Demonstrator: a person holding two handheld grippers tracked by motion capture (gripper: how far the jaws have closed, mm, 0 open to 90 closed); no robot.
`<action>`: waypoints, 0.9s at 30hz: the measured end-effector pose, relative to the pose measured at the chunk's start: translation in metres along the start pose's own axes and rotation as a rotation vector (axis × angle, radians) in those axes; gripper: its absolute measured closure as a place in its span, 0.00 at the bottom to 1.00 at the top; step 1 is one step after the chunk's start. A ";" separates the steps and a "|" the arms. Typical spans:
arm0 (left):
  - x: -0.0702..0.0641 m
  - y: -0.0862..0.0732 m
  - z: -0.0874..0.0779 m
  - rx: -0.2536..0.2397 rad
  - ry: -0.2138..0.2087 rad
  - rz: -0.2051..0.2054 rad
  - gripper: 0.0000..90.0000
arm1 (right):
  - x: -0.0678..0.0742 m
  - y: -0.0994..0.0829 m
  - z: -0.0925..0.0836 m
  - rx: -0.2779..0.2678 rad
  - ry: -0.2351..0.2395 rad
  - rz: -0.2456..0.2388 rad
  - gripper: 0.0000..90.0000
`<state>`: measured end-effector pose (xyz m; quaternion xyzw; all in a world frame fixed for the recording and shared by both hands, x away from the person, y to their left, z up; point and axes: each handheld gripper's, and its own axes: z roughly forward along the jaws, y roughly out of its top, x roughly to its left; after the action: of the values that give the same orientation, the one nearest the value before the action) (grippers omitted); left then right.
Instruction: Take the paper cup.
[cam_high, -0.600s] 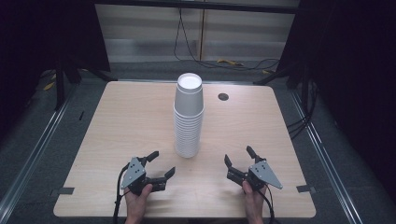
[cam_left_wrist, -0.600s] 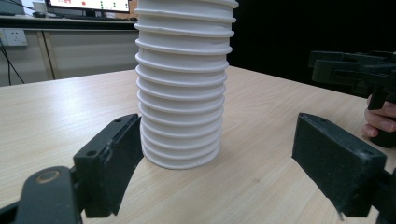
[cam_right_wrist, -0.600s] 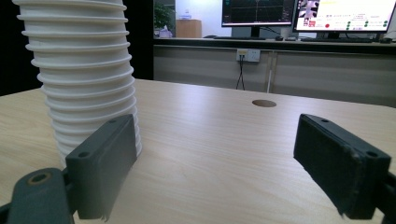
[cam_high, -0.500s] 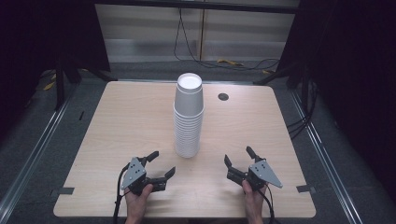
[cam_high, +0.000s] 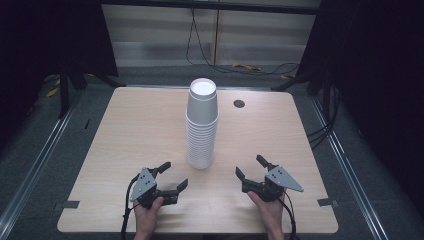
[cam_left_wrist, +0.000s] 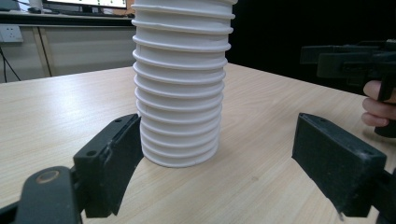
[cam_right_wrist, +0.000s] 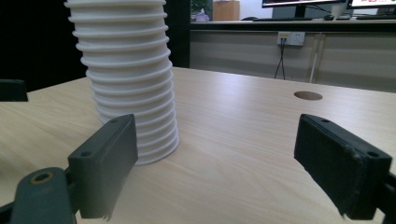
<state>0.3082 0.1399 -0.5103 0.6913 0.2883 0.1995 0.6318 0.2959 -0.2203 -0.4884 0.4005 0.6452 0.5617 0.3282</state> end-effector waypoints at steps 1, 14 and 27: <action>0.000 0.000 0.000 0.000 0.000 -0.001 0.18 | -0.001 0.002 0.000 0.006 0.011 0.003 0.15; -0.001 0.000 -0.001 -0.003 0.000 0.009 0.18 | 0.005 0.023 0.004 0.020 0.126 0.017 0.15; -0.001 -0.001 -0.001 -0.010 -0.012 0.013 0.18 | 0.005 0.051 0.013 0.066 0.218 0.042 0.16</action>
<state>0.3069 0.1404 -0.5107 0.6912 0.2791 0.2010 0.6356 0.3122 -0.2073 -0.4394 0.3610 0.6866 0.5874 0.2308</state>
